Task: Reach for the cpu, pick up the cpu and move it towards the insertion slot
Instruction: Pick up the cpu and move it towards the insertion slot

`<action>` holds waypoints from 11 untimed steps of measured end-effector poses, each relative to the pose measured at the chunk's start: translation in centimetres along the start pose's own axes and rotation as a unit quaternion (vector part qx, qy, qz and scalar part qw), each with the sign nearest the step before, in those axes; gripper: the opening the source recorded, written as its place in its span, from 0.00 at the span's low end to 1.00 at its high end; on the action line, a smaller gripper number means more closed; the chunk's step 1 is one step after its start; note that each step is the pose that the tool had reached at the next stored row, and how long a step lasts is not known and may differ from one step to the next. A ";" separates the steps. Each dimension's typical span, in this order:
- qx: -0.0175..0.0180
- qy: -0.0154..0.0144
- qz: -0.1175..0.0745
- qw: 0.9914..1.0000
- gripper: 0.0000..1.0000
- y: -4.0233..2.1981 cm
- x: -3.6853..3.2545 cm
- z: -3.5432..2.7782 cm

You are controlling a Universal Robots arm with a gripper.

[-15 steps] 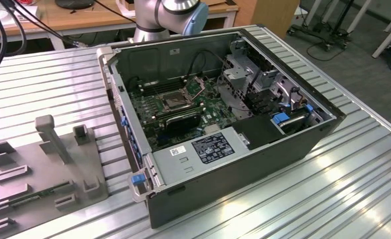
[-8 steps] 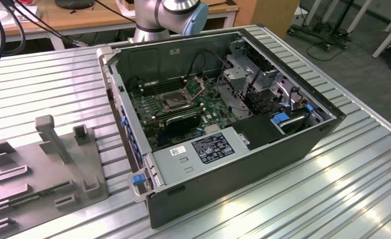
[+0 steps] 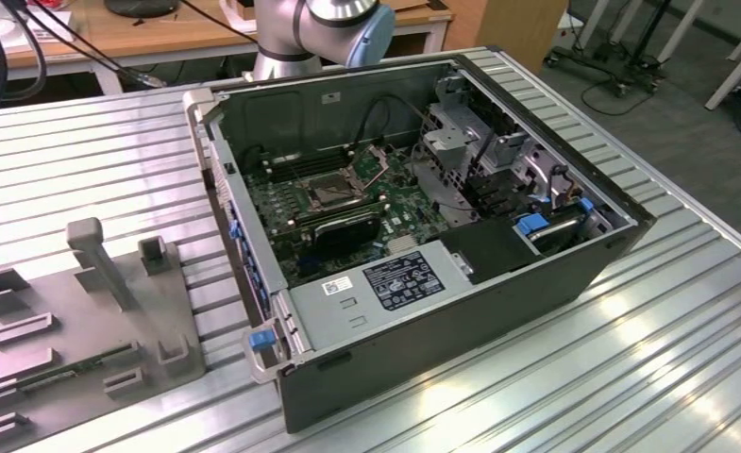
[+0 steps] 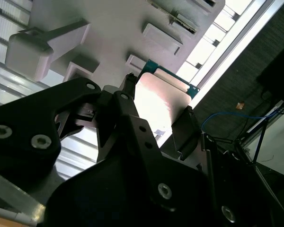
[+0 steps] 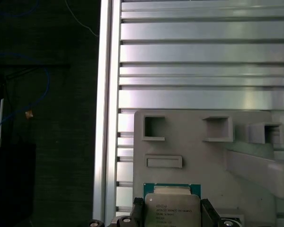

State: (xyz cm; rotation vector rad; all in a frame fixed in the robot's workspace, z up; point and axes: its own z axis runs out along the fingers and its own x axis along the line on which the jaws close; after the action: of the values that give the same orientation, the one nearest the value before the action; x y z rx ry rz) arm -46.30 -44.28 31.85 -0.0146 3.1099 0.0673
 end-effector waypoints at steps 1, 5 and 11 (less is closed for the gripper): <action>0.000 0.000 0.000 1.000 0.55 0.00 0.00 -0.05; 0.000 0.000 0.000 1.000 0.55 0.01 -0.01 -0.28; 0.000 0.000 0.000 1.000 0.55 0.03 -0.02 -0.60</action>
State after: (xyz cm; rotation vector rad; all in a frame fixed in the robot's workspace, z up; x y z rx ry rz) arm -46.30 -44.28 32.45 -0.0146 3.1100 0.0672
